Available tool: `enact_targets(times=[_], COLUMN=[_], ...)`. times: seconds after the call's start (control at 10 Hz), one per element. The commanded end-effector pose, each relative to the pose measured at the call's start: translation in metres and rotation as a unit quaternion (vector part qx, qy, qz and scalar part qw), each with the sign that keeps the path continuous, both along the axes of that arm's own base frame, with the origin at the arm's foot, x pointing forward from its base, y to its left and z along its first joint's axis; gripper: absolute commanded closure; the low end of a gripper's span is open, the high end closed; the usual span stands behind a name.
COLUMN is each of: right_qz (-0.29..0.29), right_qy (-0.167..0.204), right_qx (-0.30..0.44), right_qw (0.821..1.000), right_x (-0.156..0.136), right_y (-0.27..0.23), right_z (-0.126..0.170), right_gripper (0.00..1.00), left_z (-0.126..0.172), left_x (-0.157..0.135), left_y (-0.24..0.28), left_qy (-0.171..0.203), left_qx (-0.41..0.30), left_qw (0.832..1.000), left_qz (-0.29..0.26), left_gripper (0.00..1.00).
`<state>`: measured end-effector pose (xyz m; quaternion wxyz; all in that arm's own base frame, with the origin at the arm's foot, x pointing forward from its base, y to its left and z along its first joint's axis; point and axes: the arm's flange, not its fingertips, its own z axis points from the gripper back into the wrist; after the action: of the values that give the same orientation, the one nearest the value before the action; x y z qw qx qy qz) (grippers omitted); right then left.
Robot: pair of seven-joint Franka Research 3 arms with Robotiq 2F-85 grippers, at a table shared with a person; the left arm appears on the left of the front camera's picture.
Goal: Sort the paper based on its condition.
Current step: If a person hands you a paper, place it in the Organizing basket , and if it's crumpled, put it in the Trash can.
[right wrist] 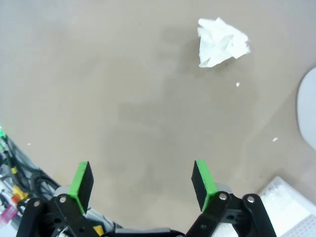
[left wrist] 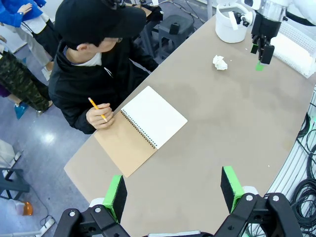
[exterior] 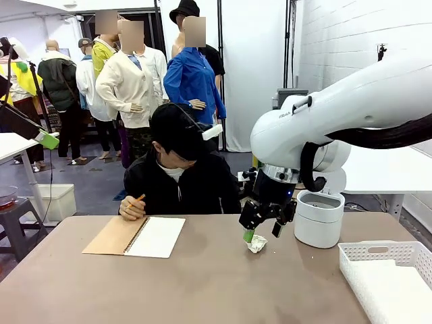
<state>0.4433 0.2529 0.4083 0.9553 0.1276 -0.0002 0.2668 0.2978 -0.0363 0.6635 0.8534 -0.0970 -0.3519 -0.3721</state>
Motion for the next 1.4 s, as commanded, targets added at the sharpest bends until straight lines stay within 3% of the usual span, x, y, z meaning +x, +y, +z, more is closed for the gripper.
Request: enact_targets(times=[0.0, 0.2, 0.4, 0.9, 1.3], right_qz=[0.006, 0.001, 0.025, 0.05, 0.062], right_qy=[0.005, 0.001, -0.028, -0.079, -0.088], right_qx=[-0.012, -0.025, -0.049, -0.105, -0.098], right_qw=[1.0, 1.0, 0.998, 0.99, 0.989], right_x=[0.016, 0.026, 0.044, 0.092, 0.118], right_y=[0.004, 0.004, 0.018, 0.046, 0.052], right_z=[-0.017, -0.038, -0.062, -0.082, -0.093], right_gripper=[0.0, 0.0, 0.0, 0.0, 0.0], left_z=[0.0, 0.0, 0.0, 0.0, 0.0], left_x=[0.0, 0.0, 0.0, 0.0, 0.0], left_y=[0.001, 0.001, 0.001, 0.001, 0.001], left_qy=[-0.002, -0.002, -0.002, -0.002, -0.002], left_qx=[-0.001, -0.001, -0.001, -0.001, -0.001], left_qw=[1.0, 1.0, 1.0, 1.0, 1.0], left_qz=[0.002, 0.002, 0.002, 0.002, 0.002], left_gripper=[0.0, 0.0, 0.0, 0.0, 0.0])
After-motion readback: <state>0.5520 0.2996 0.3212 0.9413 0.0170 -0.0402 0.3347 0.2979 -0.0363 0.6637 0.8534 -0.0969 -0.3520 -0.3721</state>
